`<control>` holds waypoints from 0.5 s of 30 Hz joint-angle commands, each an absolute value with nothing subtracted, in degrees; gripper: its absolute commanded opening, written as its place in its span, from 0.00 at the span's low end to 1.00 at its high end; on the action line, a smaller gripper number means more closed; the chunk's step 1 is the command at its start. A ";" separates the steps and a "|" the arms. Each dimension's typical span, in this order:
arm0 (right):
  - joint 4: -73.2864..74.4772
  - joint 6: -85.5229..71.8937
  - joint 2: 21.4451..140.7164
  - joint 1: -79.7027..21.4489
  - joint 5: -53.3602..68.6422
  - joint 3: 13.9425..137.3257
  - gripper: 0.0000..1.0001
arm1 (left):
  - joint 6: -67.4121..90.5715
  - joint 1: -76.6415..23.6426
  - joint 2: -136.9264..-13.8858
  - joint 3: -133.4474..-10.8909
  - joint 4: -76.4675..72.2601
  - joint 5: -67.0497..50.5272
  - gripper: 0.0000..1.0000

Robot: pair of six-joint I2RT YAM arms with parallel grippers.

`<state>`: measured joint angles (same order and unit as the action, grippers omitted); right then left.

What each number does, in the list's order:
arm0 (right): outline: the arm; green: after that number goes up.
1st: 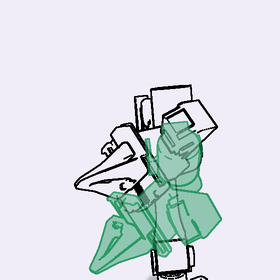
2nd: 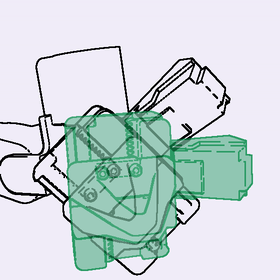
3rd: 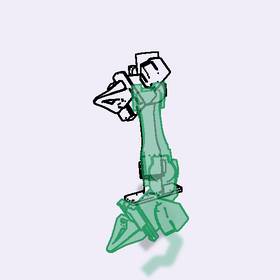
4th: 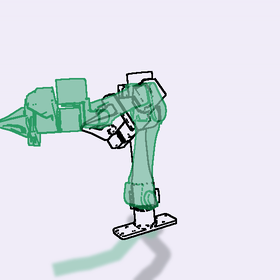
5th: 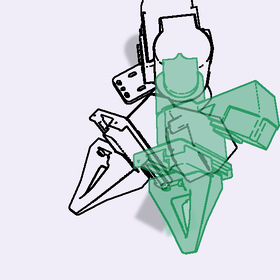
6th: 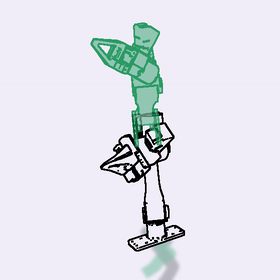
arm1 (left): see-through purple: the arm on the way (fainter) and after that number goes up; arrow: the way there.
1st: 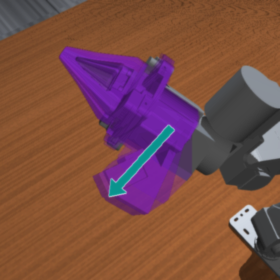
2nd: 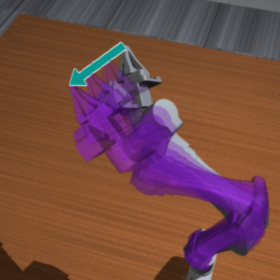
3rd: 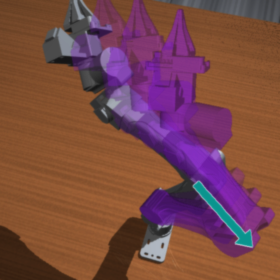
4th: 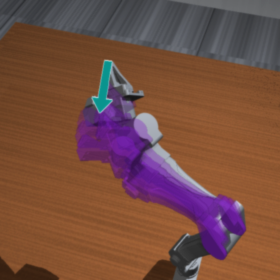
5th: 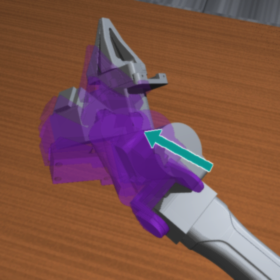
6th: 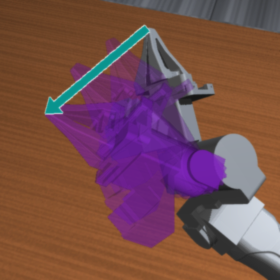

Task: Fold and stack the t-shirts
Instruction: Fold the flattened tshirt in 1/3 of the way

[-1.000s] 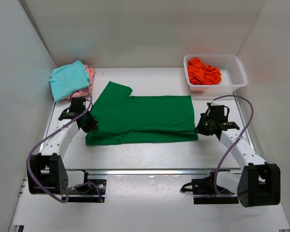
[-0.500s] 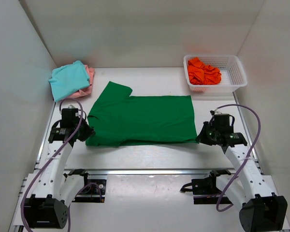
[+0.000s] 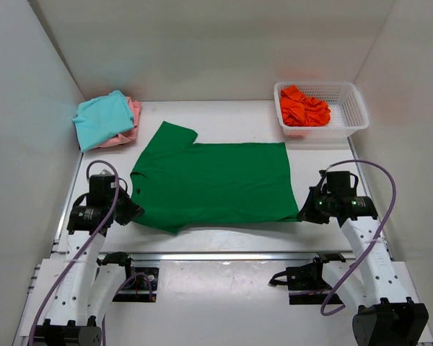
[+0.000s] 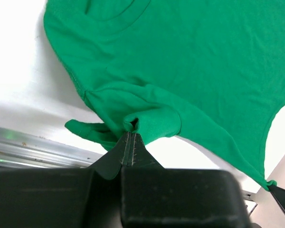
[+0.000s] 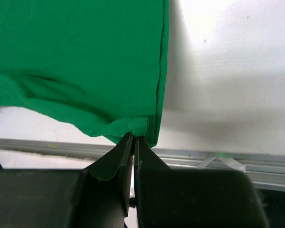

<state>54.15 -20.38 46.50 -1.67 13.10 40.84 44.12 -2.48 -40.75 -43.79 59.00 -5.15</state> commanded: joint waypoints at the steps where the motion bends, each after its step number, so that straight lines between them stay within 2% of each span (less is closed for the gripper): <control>1: 56.69 -19.07 46.23 -1.15 15.38 42.36 0.00 | 45.35 -2.20 -40.25 -43.85 60.82 -5.02 0.00; 15: 52.65 -19.77 52.64 -0.52 16.52 41.84 0.00 | 43.06 0.00 -48.42 -49.57 57.05 -0.09 0.00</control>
